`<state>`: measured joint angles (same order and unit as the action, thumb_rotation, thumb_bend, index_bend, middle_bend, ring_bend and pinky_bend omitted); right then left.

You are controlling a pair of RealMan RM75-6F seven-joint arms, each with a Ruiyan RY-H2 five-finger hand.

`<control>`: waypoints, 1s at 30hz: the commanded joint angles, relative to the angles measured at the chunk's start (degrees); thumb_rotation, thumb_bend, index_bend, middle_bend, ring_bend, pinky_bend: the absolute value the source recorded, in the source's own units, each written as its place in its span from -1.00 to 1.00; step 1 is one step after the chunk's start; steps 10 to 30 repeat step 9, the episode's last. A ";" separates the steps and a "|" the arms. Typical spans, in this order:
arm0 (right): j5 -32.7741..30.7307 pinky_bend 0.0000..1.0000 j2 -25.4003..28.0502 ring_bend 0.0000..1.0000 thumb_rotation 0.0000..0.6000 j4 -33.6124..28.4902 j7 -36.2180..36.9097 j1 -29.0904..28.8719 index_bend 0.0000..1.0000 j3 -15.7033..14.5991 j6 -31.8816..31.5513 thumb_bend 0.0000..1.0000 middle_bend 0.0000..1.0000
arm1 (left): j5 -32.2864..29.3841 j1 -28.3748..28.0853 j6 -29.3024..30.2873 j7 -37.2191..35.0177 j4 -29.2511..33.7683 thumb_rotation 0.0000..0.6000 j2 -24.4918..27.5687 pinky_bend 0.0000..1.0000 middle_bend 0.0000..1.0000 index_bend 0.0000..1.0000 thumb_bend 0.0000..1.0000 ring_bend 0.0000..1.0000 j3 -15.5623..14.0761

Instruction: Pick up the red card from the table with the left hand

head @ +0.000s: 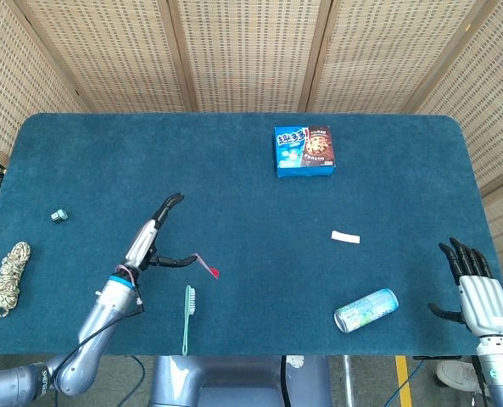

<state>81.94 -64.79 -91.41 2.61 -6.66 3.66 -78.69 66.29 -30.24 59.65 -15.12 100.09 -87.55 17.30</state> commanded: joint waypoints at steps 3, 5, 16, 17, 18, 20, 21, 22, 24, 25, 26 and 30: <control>0.21 -1.00 0.07 -1.00 1.00 -0.09 0.00 0.09 -1.00 -0.01 -0.27 -1.00 -1.00 | 0.15 -0.13 0.20 0.26 0.10 1.00 -0.17 -1.00 -1.00 -0.90 -0.77 -1.00 -0.51; 0.28 -1.00 0.11 -1.00 1.00 -0.17 0.03 0.12 -1.00 -0.05 -0.30 -1.00 -1.00 | 0.19 -0.16 0.31 0.34 0.22 1.00 -0.21 -1.00 -1.00 -0.90 -0.77 -1.00 -0.70; 0.55 -1.00 0.24 -1.00 1.00 -0.43 0.11 0.19 -1.00 -0.08 -0.56 -1.00 -1.00 | 0.05 -0.18 0.55 0.45 0.68 1.00 -0.07 -1.00 -1.00 -0.90 -0.77 -1.00 -0.84; 0.55 -1.00 0.24 -1.00 1.00 -0.43 0.11 0.19 -1.00 -0.08 -0.56 -1.00 -1.00 | 0.05 -0.18 0.55 0.45 0.68 1.00 -0.07 -1.00 -1.00 -0.90 -0.77 -1.00 -0.84; 0.55 -1.00 0.24 -1.00 1.00 -0.43 0.11 0.19 -1.00 -0.08 -0.56 -1.00 -1.00 | 0.05 -0.18 0.55 0.45 0.68 1.00 -0.07 -1.00 -1.00 -0.90 -0.77 -1.00 -0.84; 0.55 -1.00 0.24 -1.00 1.00 -0.43 0.11 0.19 -1.00 -0.08 -0.56 -1.00 -1.00 | 0.05 -0.18 0.55 0.45 0.68 1.00 -0.07 -1.00 -1.00 -0.90 -0.77 -1.00 -0.84; 0.55 -1.00 0.24 -1.00 1.00 -0.43 0.11 0.19 -1.00 -0.08 -0.56 -1.00 -1.00 | 0.05 -0.18 0.55 0.45 0.68 1.00 -0.07 -1.00 -1.00 -0.90 -0.77 -1.00 -0.84; 0.55 -1.00 0.24 -1.00 1.00 -0.43 0.11 0.19 -1.00 -0.08 -0.56 -1.00 -1.00 | 0.05 -0.18 0.55 0.45 0.68 1.00 -0.07 -1.00 -1.00 -0.90 -0.77 -1.00 -0.84; 0.55 -1.00 0.24 -1.00 1.00 -0.43 0.11 0.19 -1.00 -0.08 -0.56 -1.00 -1.00 | 0.05 -0.18 0.55 0.45 0.68 1.00 -0.07 -1.00 -1.00 -0.90 -0.77 -1.00 -0.84; 0.55 -1.00 0.24 -1.00 1.00 -0.43 0.11 0.19 -1.00 -0.08 -0.56 -1.00 -1.00 | 0.05 -0.18 0.55 0.45 0.68 1.00 -0.07 -1.00 -1.00 -0.90 -0.77 -1.00 -0.84; 0.55 -1.00 0.24 -1.00 1.00 -0.43 0.11 0.19 -1.00 -0.08 -0.56 -1.00 -1.00 | 0.05 -0.18 0.55 0.45 0.68 1.00 -0.07 -1.00 -1.00 -0.90 -0.77 -1.00 -0.84; 0.55 -1.00 0.24 -1.00 1.00 -0.43 0.11 0.19 -1.00 -0.08 -0.56 -1.00 -1.00 | 0.05 -0.18 0.55 0.45 0.68 1.00 -0.07 -1.00 -1.00 -0.90 -0.77 -1.00 -0.84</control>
